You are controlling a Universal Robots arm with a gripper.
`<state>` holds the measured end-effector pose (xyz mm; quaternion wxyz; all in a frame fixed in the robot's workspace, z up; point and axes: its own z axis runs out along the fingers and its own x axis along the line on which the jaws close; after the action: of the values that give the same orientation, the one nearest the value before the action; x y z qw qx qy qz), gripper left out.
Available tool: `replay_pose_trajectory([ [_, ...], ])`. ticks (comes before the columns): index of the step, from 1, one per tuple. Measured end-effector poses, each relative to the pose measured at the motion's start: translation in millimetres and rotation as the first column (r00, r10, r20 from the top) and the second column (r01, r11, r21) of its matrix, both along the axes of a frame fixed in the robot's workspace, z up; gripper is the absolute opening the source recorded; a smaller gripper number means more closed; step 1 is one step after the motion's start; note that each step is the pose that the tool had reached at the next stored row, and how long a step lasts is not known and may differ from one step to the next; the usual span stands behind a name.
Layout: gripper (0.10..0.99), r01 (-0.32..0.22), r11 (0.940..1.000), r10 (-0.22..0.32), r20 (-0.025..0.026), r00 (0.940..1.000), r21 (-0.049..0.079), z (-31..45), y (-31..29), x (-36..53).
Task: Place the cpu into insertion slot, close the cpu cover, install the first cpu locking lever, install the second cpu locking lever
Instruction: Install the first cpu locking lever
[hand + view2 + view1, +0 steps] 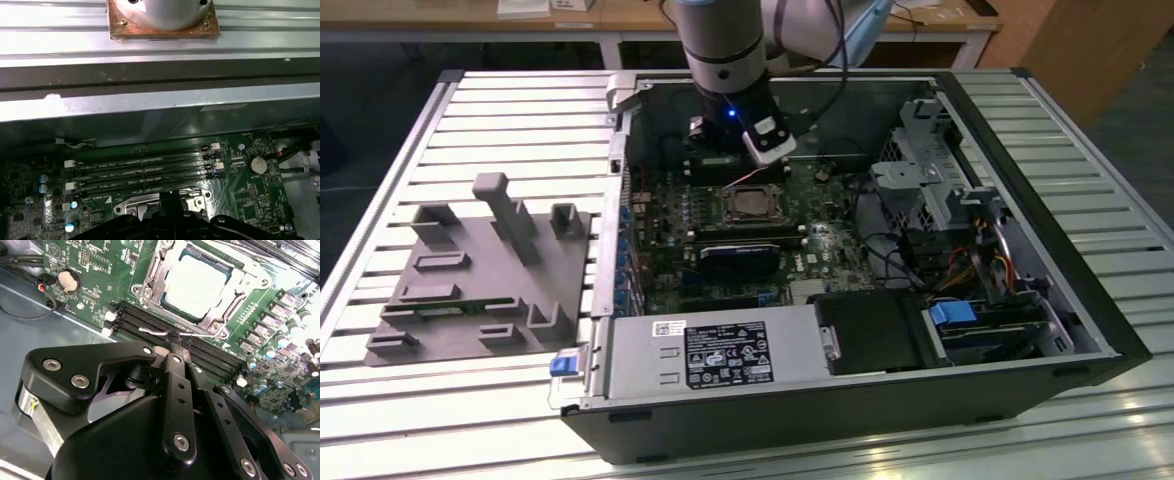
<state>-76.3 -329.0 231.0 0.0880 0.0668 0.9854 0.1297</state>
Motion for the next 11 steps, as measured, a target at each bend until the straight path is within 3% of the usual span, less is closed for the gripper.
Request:
replay_pose_trajectory([
  [4, 0.102, 0.000, 1.0000, 0.000, 0.0002, 1.0000, 0.000, -6.1, 0.0, 2.3],
  [11, 0.102, 0.000, 1.0000, 0.000, 0.0001, 1.0000, 0.000, -10.4, 2.2, 9.1],
])
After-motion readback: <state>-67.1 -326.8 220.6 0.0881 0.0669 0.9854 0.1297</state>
